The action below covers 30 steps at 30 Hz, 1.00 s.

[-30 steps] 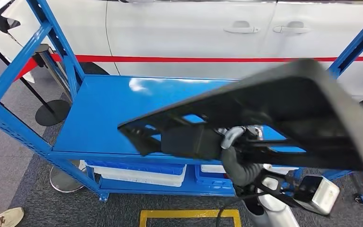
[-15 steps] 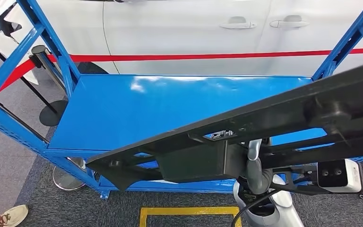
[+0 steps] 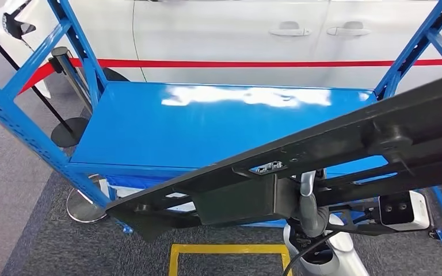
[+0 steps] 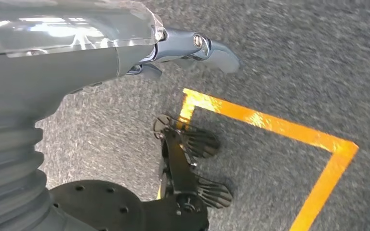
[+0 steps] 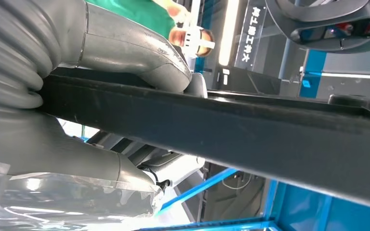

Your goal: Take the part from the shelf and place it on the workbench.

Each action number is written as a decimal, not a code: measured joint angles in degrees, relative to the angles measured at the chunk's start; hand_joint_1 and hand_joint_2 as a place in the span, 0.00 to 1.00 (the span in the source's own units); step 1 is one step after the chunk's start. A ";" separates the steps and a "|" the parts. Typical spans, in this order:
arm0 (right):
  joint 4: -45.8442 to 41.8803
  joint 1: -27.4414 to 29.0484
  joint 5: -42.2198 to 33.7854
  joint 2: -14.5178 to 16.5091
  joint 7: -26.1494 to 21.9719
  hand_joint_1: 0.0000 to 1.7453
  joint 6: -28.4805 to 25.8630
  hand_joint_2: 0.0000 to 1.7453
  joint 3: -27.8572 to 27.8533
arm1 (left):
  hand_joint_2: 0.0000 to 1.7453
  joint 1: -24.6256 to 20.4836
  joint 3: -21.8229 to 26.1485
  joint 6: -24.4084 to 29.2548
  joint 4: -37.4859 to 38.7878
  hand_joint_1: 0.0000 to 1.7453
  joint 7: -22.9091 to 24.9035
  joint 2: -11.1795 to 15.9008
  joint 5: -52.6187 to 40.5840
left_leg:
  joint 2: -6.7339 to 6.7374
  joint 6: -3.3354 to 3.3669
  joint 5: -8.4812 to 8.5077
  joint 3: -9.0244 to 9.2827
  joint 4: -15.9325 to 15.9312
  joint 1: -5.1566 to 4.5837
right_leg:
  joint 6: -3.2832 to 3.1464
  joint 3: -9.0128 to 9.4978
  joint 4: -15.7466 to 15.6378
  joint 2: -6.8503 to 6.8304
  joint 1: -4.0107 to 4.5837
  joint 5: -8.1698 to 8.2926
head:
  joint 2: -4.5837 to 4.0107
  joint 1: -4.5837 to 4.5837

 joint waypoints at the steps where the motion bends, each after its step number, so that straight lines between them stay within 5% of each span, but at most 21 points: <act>1: 0.22 0.04 -0.05 -0.40 -0.34 0.97 0.14 1.00 0.01 | 1.00 0.02 0.04 0.09 0.02 0.00 0.07 -0.07 0.03 | 0.16 0.28 0.75 -0.71 -0.12 0.16 | 0.30 -0.85 2.20 0.07 -0.13 -2.65 | 0.00 0.06; 3: 0.74 0.12 -0.16 -1.31 -1.14 0.97 0.66 1.00 0.04 | 1.00 0.08 0.16 0.35 0.02 0.00 0.17 -0.15 0.08 | 0.26 0.53 2.02 -2.39 -0.06 0.15 | 0.83 -2.61 9.04 0.09 -0.45 -8.36 | 0.00 0.19; 4: 1.02 0.15 -0.19 -1.83 -1.56 0.97 0.95 1.00 0.07 | 1.00 0.14 0.25 0.46 0.02 0.00 0.18 -0.22 0.07 | 0.29 0.46 2.61 -3.27 0.02 0.16 | 1.07 -2.96 12.14 0.08 -0.60 -9.52 | 0.00 0.19; 6: 1.43 0.15 -0.01 -2.92 -2.08 0.97 1.27 1.00 0.18 | 1.00 0.29 0.39 0.50 0.02 0.00 0.10 -0.38 0.01 | 0.34 0.23 3.67 -5.01 0.34 0.20 | 1.41 -1.48 14.09 0.07 -0.88 -8.09 | 0.00 0.20; 8: 1.52 0.12 0.66 -3.89 -2.49 0.97 1.03 1.00 0.34 | 1.00 0.40 0.42 0.22 0.02 0.00 -0.17 -0.52 -0.16 | 0.34 -0.19 4.45 -6.47 0.89 0.26 | 1.48 3.79 8.55 0.08 -1.14 -5.41 | 0.00 0.20; 10: 1.27 0.11 1.66 -4.59 -3.23 0.97 0.34 1.00 0.45 | 1.00 0.47 0.42 -0.24 0.02 0.00 -0.48 -0.59 -0.61 | 0.26 -0.78 5.08 -7.34 1.41 0.15 | 1.13 9.44 0.74 0.12 -1.01 -5.85 | 0.00 0.18; 12: 0.55 0.30 2.86 -5.10 -3.97 0.97 -0.27 1.00 0.48 | 1.00 0.53 0.42 -0.59 0.02 0.00 -0.63 -0.61 -1.25 | 0.20 -1.46 5.86 -7.62 1.47 0.03 | 0.37 11.35 -2.75 0.16 -0.63 -6.92 | 0.00 0.16; 14: -0.51 0.69 4.37 -5.39 -4.26 0.97 -0.52 1.00 0.46 | 1.00 0.67 0.41 -0.86 0.05 0.00 -0.66 -0.61 -1.79 | 0.18 -2.17 5.98 -7.97 1.54 0.17 | -0.77 10.70 -3.05 0.02 -0.69 -6.22 | 0.00 0.15; 16: -1.46 0.96 5.55 -5.47 -4.27 0.97 -0.66 1.00 0.45 | 1.00 0.73 0.39 -1.19 0.09 0.00 -0.66 -0.62 -2.13 | 0.16 -2.60 2.42 -9.17 4.28 0.33 | -1.95 9.51 -3.17 -0.16 -0.76 -5.00 | 0.00 0.10; 18: -2.10 1.06 6.07 -5.52 -4.28 0.97 -0.82 1.00 0.42 | 1.00 0.66 0.37 -1.44 0.10 0.00 -0.69 -0.68 -2.37 | 0.16 -2.76 -3.50 -10.94 11.11 0.42 | -2.58 8.03 -3.10 -0.21 -0.45 -3.77 | 0.00 0.05; 20: -2.45 1.17 6.37 -5.67 -4.28 0.97 -1.04 1.00 0.39 | 1.00 0.63 0.35 -1.57 0.10 0.00 -0.74 -0.70 -2.60 | 0.16 -2.75 -5.52 -11.50 17.21 0.43 | -2.72 6.41 -2.90 -0.21 -0.05 -2.60 | 0.00 0.05; 21: -2.55 1.21 6.46 -5.79 -4.28 0.97 -1.14 1.00 0.39 | 1.00 0.60 0.35 -1.62 0.10 0.00 -0.78 -0.69 -2.69 | 0.16 -2.61 -4.37 -10.63 17.85 0.40 | -2.72 5.53 -2.69 -0.22 0.13 -2.06 | 0.00 0.05; 23: -2.68 1.23 6.50 -6.08 -4.28 0.97 -1.23 1.00 0.39 | 1.00 0.53 0.36 -1.75 0.09 0.00 -0.84 -0.69 -2.86 | 0.15 -1.98 -0.90 -6.42 13.84 0.20 | -2.66 3.89 -2.19 -0.21 0.42 -1.12 | 0.00 0.05; 26: -3.18 1.24 6.55 -6.42 -4.28 0.97 -1.41 1.00 0.39 | 1.00 0.29 0.34 -2.21 0.09 0.00 -0.97 -0.55 -3.25 | 0.12 -1.03 -1.67 1.61 2.11 -0.43 | -1.99 2.64 -1.67 -0.27 0.56 0.14 | 0.00 0.10; 27: -3.52 1.25 6.66 -6.50 -4.29 0.97 -1.57 1.00 0.38 | 1.00 0.21 0.32 -2.37 0.09 0.00 -1.04 -0.50 -3.47 | 0.10 -0.85 -2.29 2.81 -0.13 -0.65 | -1.61 2.49 -1.71 -0.36 0.45 0.66 | 0.00 0.08; 29: -4.24 1.27 6.98 -6.63 -4.25 0.97 -2.16 1.00 0.37 | 1.00 0.13 0.26 -2.63 0.09 0.00 -1.18 -0.50 -3.84 | 0.21 -0.50 -1.33 2.30 -0.85 -0.67 | -0.86 2.29 -1.89 -0.41 0.20 1.25 | 0.00 0.04; 30: -4.58 1.27 7.20 -6.69 -4.19 0.97 -2.56 1.00 0.37 | 1.00 0.06 0.19 -2.77 0.09 0.00 -1.23 -0.50 -4.07 | 0.34 -0.15 -0.64 1.84 -1.09 -0.55 | -0.51 1.93 -1.38 -0.32 0.14 0.28 | 0.00 0.05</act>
